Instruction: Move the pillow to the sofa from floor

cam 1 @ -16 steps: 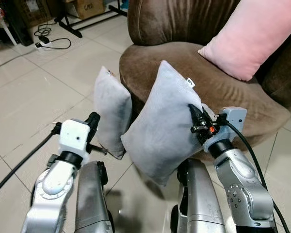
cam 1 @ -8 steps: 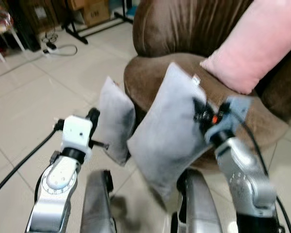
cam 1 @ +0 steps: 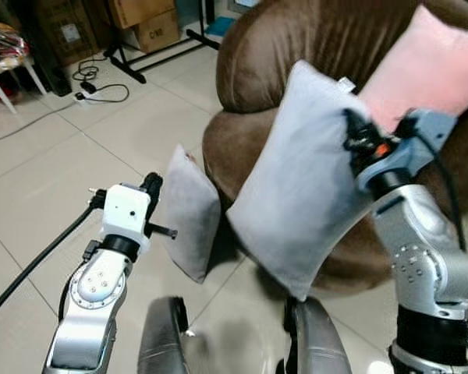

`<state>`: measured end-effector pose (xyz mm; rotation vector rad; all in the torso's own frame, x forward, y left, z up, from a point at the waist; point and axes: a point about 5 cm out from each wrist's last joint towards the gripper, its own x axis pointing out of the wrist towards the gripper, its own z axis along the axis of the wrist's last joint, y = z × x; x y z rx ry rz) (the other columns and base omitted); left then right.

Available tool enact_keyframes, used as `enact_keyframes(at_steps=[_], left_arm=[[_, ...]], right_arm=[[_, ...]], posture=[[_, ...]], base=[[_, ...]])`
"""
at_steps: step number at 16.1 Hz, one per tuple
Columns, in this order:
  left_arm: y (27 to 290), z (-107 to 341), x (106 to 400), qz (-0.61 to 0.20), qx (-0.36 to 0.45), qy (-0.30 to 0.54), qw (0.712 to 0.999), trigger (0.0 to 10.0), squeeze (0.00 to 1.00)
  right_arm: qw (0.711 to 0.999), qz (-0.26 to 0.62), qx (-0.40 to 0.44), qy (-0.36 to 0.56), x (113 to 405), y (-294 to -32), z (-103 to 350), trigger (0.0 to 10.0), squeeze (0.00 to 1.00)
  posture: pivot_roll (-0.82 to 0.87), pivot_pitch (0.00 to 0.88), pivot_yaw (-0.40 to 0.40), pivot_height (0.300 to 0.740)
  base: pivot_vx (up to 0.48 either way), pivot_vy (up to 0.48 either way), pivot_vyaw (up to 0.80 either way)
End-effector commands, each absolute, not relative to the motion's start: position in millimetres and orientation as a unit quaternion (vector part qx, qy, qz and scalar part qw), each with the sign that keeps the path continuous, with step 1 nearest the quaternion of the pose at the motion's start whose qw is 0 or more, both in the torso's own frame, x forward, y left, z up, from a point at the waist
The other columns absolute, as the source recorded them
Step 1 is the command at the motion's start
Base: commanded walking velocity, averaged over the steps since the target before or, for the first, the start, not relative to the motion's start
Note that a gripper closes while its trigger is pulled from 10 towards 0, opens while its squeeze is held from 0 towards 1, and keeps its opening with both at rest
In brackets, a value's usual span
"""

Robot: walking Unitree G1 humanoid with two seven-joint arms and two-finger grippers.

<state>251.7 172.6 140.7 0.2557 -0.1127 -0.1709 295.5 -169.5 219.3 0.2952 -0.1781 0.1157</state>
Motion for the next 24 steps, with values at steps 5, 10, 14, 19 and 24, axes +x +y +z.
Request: enact_keyframes(at_steps=[5, 10, 14, 19, 24], left_arm=[[174, 142, 253, -0.081, 0.126, -0.059, 0.987, 10.0, 0.0], [178, 142, 254, -0.064, 0.135, -0.059, 0.987, 10.0, 0.0], [179, 137, 256, -0.066, 0.154, -0.045, 0.985, 10.0, 0.0], [182, 138, 257, -0.065, 0.145, -0.046, 0.986, 10.0, 0.0], [182, 139, 258, -0.065, 0.144, -0.048, 0.986, 10.0, 0.0]], right_arm=[[0.985, 0.048, 0.107, -0.129, 298, -178, 239, 10.0, 0.0], [0.991, 0.036, 0.1, -0.079, 294, -169, 199, 10.0, 0.0], [0.993, 0.05, 0.102, 0.0, 284, -154, 155, 10.0, 0.0], [0.991, 0.083, 0.103, 0.035, 280, -142, 132, 10.0, 0.0], [0.99, 0.088, 0.106, 0.036, 282, -142, 131, 10.0, 0.0]], posture=[[0.0, 0.007, 0.009, 0.697], [0.0, 0.002, 0.012, 0.74], [0.01, 0.0, 0.015, 0.74], [0.01, 0.0, 0.02, 0.74], [0.01, 0.0, 0.019, 0.74]], base=[[0.0, 0.0, 0.0], [0.0, 0.0, 0.0], [0.0, 0.0, 0.0], [0.109, 0.0, -0.13], [0.28, 0.0, -0.79]])
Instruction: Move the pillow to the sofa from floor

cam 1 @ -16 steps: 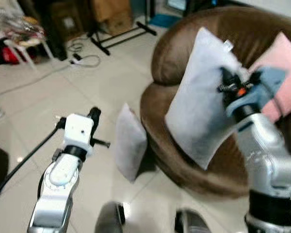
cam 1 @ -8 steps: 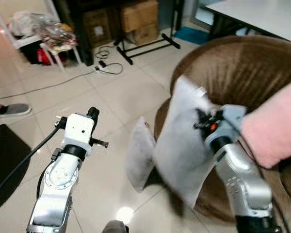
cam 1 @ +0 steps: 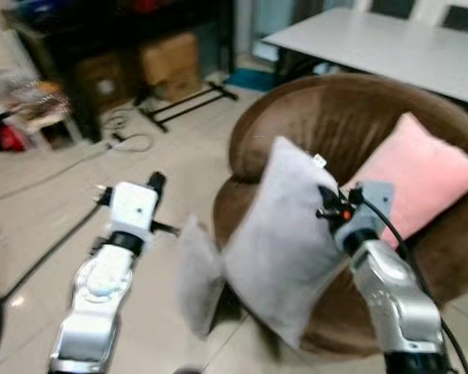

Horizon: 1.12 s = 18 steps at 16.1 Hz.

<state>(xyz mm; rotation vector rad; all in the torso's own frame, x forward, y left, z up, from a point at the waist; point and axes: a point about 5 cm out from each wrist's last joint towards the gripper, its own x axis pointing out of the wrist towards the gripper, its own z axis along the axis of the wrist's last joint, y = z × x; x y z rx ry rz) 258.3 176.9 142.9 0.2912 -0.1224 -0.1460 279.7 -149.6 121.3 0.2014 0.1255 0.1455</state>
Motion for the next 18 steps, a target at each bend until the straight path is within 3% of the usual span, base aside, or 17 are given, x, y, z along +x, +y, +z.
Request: enact_keyframes(at_steps=[1, 5, 11, 14, 18], left_arm=[[182, 139, 258, -0.064, 0.143, -0.049, 0.986, 10.0, 0.0], [184, 141, 258, -0.063, 0.142, -0.052, 0.987, 10.0, 0.0], [185, 140, 254, -0.061, 0.142, -0.049, 0.987, 10.0, 0.0], [180, 137, 252, -0.088, 0.136, -0.036, 0.986, 10.0, 0.0], [174, 127, 240, -0.184, 0.156, 0.002, 0.971, 10.0, 0.0]], right_arm=[[0.99, 0.087, 0.105, 0.034, 282, -142, 133, 10.0, 0.0], [0.987, 0.116, 0.11, 0.017, 283, -137, 140, 10.0, 0.0], [0.976, 0.19, 0.101, 0.023, 283, -125, 145, 10.0, 0.0], [0.968, 0.221, 0.113, 0.021, 286, -117, 152, 10.0, 0.0], [0.964, 0.225, 0.14, 0.014, 299, -104, 168, 10.0, 0.0]], posture=[[0.01, 0.003, 0.018, 0.74], [0.02, 0.011, 0.019, 0.74], [0.02, 0.022, 0.01, 0.74], [0.03, 0.026, 0.008, 0.74], [0.03, 0.035, 0.008, 0.74]], base=[[0.281, 0.0, -0.79], [0.277, 0.0, -0.67], [0.226, 0.0, 0.0], [0.0, 0.0, 0.0], [0.0, 0.0, 0.0]])
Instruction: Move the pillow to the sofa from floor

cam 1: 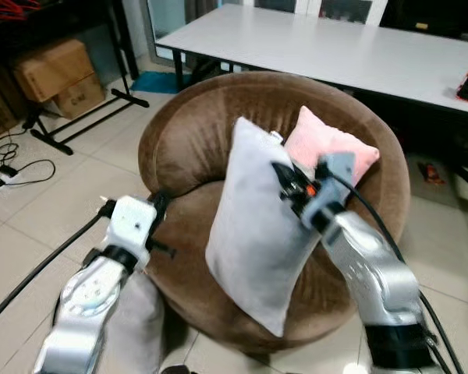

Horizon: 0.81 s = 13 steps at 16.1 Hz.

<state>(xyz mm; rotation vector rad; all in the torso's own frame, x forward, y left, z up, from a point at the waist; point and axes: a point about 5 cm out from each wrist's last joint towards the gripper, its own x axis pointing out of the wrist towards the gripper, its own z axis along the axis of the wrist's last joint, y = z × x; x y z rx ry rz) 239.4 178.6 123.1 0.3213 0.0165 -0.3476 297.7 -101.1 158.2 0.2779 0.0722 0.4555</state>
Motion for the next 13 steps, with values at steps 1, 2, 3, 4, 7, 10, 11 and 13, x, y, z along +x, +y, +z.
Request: enact_keyframes(at_steps=[1, 2, 3, 4, 7, 10, 11, 13], left_arm=[[173, 126, 236, -0.202, 0.155, 0.012, 0.967, 10.0, 0.0], [176, 122, 231, -0.225, 0.166, 0.03, 0.96, 10.0, 0.0], [176, 121, 230, -0.23, 0.169, 0.034, 0.958, 10.0, 0.0], [177, 121, 229, -0.236, 0.175, 0.039, 0.955, 10.0, 0.0], [180, 121, 224, -0.246, 0.182, 0.048, 0.951, 10.0, 0.0], [183, 121, 216, -0.256, 0.187, 0.062, 0.946, 10.0, 0.0], [184, 121, 213, -0.259, 0.189, 0.064, 0.945, 10.0, 0.0], [184, 121, 211, -0.268, 0.19, 0.071, 0.942, 10.0, 0.0]], right_arm=[[0.961, 0.22, 0.164, 0.021, 304, -101, 169, 10.0, 0.0], [0.95, 0.208, 0.23, 0.043, 315, -92, 163, 10.0, 0.0], [0.945, 0.208, 0.248, 0.049, 318, -90, 161, 10.0, 0.0], [0.944, 0.206, 0.25, 0.061, 327, -85, 156, 10.0, 0.0], [0.94, 0.213, 0.255, 0.069, 345, -74, 160, 10.0, 0.0], [0.937, 0.193, 0.282, 0.067, 365, -67, 161, 10.0, 0.0], [0.937, 0.197, 0.281, 0.063, 369, -63, 162, 10.0, 0.0], [0.944, 0.189, 0.26, 0.071, 377, -59, 159, 10.0, 0.0]], posture=[[0.04, 0.038, 0.007, 0.74], [0.04, 0.047, 0.008, 0.74], [0.05, 0.049, 0.008, 0.74], [0.06, 0.059, 0.006, 0.74], [0.07, 0.072, 0.001, 0.74], [0.09, 0.107, -0.008, 0.74], [0.1, 0.121, -0.013, 0.74], [0.1, 0.126, -0.019, 0.74]], base=[[0.0, 0.0, 0.0], [0.0, 0.0, 0.0], [0.0, 0.0, 0.0], [0.0, 0.0, 0.0], [0.0, 0.0, 0.0], [0.0, 0.0, 0.0], [0.0, 0.0, 0.0], [0.0, 0.0, 0.0]])
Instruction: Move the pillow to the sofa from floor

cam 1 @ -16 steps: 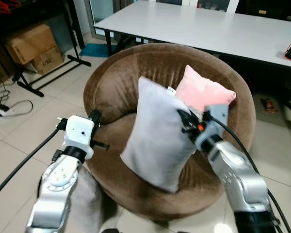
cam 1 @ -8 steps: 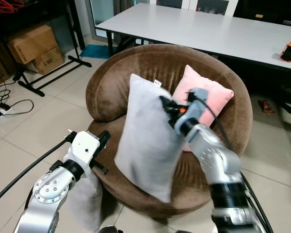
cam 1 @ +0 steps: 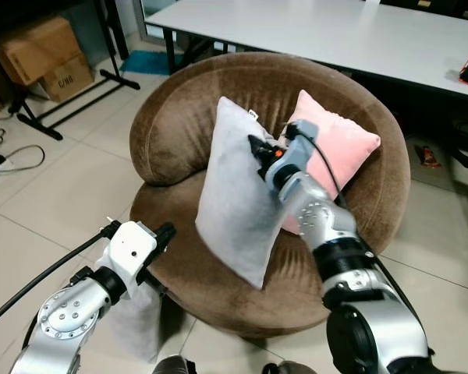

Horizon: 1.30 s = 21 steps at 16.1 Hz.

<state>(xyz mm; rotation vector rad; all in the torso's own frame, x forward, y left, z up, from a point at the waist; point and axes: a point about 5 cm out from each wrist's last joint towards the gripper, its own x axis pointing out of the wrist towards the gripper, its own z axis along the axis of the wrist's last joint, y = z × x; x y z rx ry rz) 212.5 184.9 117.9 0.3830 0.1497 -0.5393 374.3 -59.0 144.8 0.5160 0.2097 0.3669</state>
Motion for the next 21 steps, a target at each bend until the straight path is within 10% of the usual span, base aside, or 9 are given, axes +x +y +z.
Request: enact_keyframes(at_steps=[1, 2, 3, 11, 12, 21], left_arm=[[183, 119, 208, -0.285, 0.186, 0.082, 0.937, 10.0, 0.0], [183, 118, 205, -0.295, 0.184, 0.088, 0.933, 10.0, 0.0], [182, 116, 203, -0.308, 0.184, 0.094, 0.929, 10.0, 0.0], [184, 119, 209, -0.292, 0.163, 0.076, 0.939, 10.0, 0.0], [183, 113, 212, -0.272, 0.178, 0.077, 0.943, 10.0, 0.0], [179, 117, 213, -0.114, 0.139, 0.021, 0.983, 10.0, 0.0]], right_arm=[[0.96, 0.166, 0.207, 0.092, 380, -59, 150, 10.0, 0.0], [0.968, 0.146, 0.178, 0.104, 381, -62, 145, 10.0, 0.05], [0.969, 0.119, 0.184, 0.114, 382, -67, 139, 10.0, 1.0], [0.976, 0.105, 0.191, 0.009, 380, -97, 155, 10.0, 1.0], [0.979, 0.126, 0.154, -0.054, 368, -113, 166, 10.0, 0.0], [0.982, 0.17, 0.072, 0.026, 265, -139, 124, 10.0, 0.0]], posture=[[0.11, 0.129, -0.027, 0.74], [0.11, 0.127, -0.034, 0.74], [0.11, 0.124, -0.034, 0.74], [0.08, 0.089, -0.017, 0.74], [0.07, 0.078, -0.011, 0.74], [0.02, 0.05, -0.011, 0.74]], base=[[0.0, 0.0, 0.0], [0.0, 0.0, 0.0], [0.0, 0.0, 0.0], [0.0, 0.0, 0.0], [0.0, 0.0, 0.0], [0.0, 0.069, 0.0]])
